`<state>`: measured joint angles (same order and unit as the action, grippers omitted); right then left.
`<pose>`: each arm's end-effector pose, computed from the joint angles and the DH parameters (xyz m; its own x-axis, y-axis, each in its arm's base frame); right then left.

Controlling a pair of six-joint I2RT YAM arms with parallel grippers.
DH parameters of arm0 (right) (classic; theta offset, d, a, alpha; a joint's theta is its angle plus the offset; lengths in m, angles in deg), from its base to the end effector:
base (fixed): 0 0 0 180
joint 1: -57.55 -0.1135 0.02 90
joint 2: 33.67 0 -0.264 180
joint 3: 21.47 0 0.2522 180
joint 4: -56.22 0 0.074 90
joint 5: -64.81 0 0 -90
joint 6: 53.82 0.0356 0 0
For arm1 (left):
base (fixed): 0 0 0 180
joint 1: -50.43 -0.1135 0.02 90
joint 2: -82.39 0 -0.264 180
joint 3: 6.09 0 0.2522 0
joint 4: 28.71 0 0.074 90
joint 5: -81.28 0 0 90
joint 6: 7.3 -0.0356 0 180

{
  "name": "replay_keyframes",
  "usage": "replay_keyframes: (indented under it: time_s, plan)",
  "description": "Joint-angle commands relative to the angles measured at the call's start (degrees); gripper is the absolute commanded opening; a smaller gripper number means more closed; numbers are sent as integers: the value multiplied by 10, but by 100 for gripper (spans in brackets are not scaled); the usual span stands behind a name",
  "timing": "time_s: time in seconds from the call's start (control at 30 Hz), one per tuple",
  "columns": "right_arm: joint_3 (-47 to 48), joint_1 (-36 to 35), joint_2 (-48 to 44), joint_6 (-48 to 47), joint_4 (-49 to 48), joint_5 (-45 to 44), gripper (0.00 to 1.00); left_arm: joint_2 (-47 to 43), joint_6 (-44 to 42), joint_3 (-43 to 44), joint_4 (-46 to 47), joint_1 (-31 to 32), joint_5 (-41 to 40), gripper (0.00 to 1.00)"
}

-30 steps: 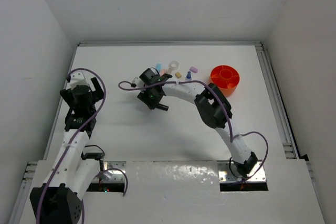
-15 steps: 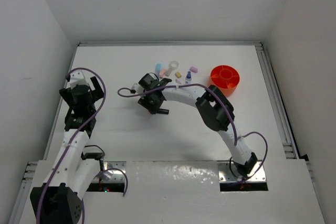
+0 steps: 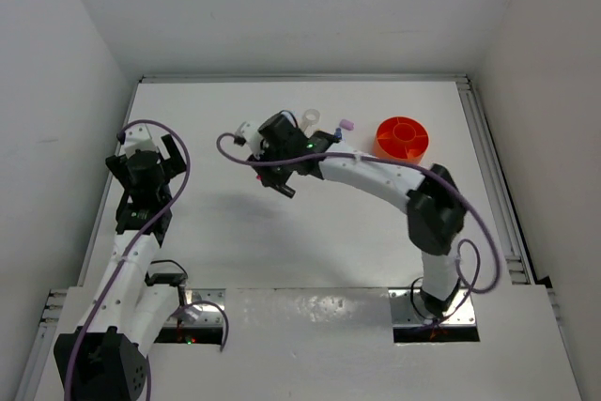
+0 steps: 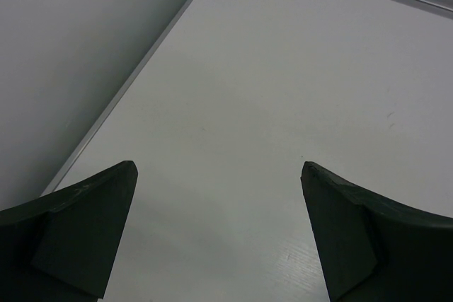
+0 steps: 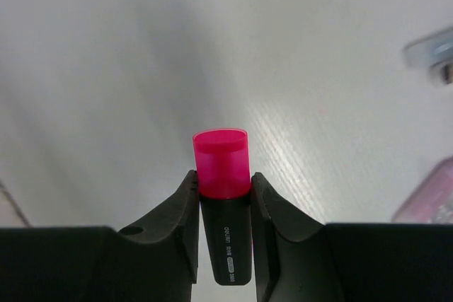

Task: Sort the stationery into containers
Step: Pick up the pen from the center of the board, then place the pen in the storage box.

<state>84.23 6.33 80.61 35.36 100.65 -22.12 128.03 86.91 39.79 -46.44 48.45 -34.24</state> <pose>0.2765 0.3472 0.2290 -0.4888 -0.6312 -0.6022 -0.8057 0.5913 0.0342 0.1882 0.0219 0.2714 -0.2671 -0.0755 -0.9607 -0.4627 0.8845 0.0591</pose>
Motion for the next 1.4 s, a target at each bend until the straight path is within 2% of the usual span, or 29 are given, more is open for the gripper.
replay_keyframes:
  time_s: [0.0, 0.13, 0.2, 0.27, 0.4, 0.43, 0.5, 0.53, 0.57, 0.63, 0.67, 0.77, 0.9, 1.0, 1.17, 1.3, 1.37]
  plan:
    - [-28, 17, -132, 69, -93, 34, 0, -4, -6, 7, 29, -7, 3, 99]
    - [-103, 87, -263, 143, -190, 111, 0, -4, -6, 8, 52, -7, 13, 99]
    - [-164, 124, -336, 182, -248, 109, 0, -2, -3, 5, 55, -7, 18, 99]
    - [-210, 172, -382, 184, -279, 25, 0, -1, 0, 3, 57, -7, 24, 99]
    - [-380, 253, -496, 215, -380, -191, 0, 0, 0, 0, 62, -8, 31, 99]
    - [-408, 281, -508, 219, -441, -254, 0, 1, 2, 0, 63, -8, 35, 99]
    - [-483, 333, -529, 224, -500, -262, 0, 4, 4, -1, 63, -7, 40, 99]
    - [-515, 355, -531, 223, -545, -225, 0, 3, 4, 0, 63, -8, 46, 99]
    - [-525, 397, -531, 220, -559, -194, 0, 3, 6, 0, 62, -7, 48, 99]
    - [-537, 437, -516, 210, -580, -120, 0, 3, 7, 1, 58, -7, 51, 99]
    - [-537, 457, -510, 208, -581, -36, 0, 3, 7, 1, 57, -7, 51, 99]
    - [-536, 545, -485, 195, -586, 125, 0, 8, 6, 2, 55, -8, 52, 99]
    - [-544, 597, -461, 176, -624, 231, 0, 15, 7, 10, 48, -10, 59, 99]
    - [-543, 614, -434, 147, -638, 268, 0, 23, -2, 20, 41, -13, 78, 99]
    - [-551, 619, -391, 119, -669, 269, 0, 36, -9, 41, 41, -16, 99, 99]
    - [-598, 626, -365, 140, -826, 273, 0, 36, -12, 51, 41, -17, 128, 99]
    - [-604, 637, -351, 155, -870, 276, 0, 33, -12, 51, 41, -17, 134, 99]
